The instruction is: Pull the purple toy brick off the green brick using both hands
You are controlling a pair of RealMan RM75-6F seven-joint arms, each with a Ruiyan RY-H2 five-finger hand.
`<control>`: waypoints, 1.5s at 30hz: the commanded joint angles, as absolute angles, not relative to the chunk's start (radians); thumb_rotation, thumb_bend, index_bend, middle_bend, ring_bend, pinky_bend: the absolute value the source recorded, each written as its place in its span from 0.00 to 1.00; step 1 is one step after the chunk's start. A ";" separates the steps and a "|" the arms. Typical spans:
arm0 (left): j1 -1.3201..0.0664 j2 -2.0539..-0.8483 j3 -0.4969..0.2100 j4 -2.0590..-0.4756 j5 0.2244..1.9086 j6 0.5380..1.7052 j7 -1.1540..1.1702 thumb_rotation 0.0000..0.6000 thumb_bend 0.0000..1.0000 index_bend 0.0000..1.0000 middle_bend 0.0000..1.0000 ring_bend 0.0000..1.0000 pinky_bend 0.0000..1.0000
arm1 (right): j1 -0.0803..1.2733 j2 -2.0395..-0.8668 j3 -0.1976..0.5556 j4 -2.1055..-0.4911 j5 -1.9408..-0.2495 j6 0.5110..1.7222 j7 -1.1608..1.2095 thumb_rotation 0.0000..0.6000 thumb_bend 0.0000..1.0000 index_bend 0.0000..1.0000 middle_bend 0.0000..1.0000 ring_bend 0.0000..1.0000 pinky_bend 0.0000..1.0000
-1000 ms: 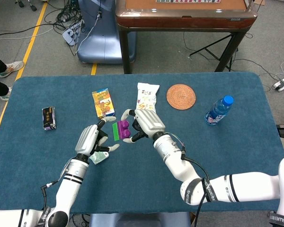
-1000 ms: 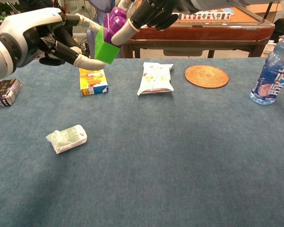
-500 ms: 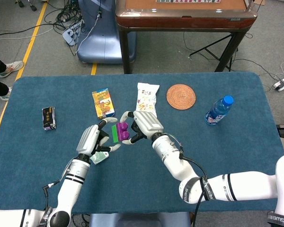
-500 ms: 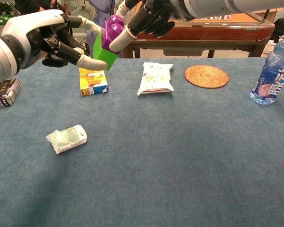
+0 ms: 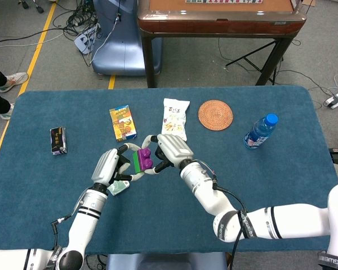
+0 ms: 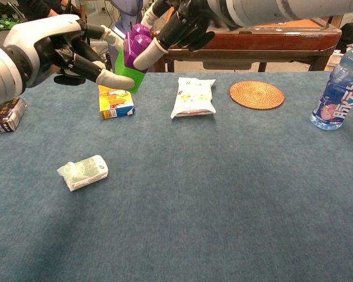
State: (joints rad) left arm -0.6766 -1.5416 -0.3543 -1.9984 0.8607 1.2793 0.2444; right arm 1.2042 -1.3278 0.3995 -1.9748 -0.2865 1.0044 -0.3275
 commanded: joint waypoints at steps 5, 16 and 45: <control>-0.677 -1.537 -0.357 -2.001 0.856 1.271 0.235 1.00 0.00 0.50 1.00 1.00 1.00 | 1.209 -1.329 0.394 -1.968 -0.285 0.994 -0.325 1.00 0.14 0.60 1.00 1.00 1.00; -0.678 -1.533 -0.353 -2.002 0.849 1.257 0.226 1.00 0.00 0.57 1.00 1.00 1.00 | 1.212 -1.329 0.389 -1.964 -0.287 0.982 -0.314 1.00 0.14 0.60 1.00 1.00 1.00; -0.682 -1.550 -0.340 -1.984 0.871 1.263 0.233 1.00 0.00 0.67 1.00 1.00 1.00 | 1.188 -1.330 0.381 -1.949 -0.348 0.954 -0.248 1.00 0.14 0.61 1.00 1.00 1.00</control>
State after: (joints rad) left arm -0.6821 -1.5502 -0.3401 -1.9847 0.8702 1.2630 0.2325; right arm 1.1878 -1.3302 0.3808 -1.9496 -0.3478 0.9538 -0.2484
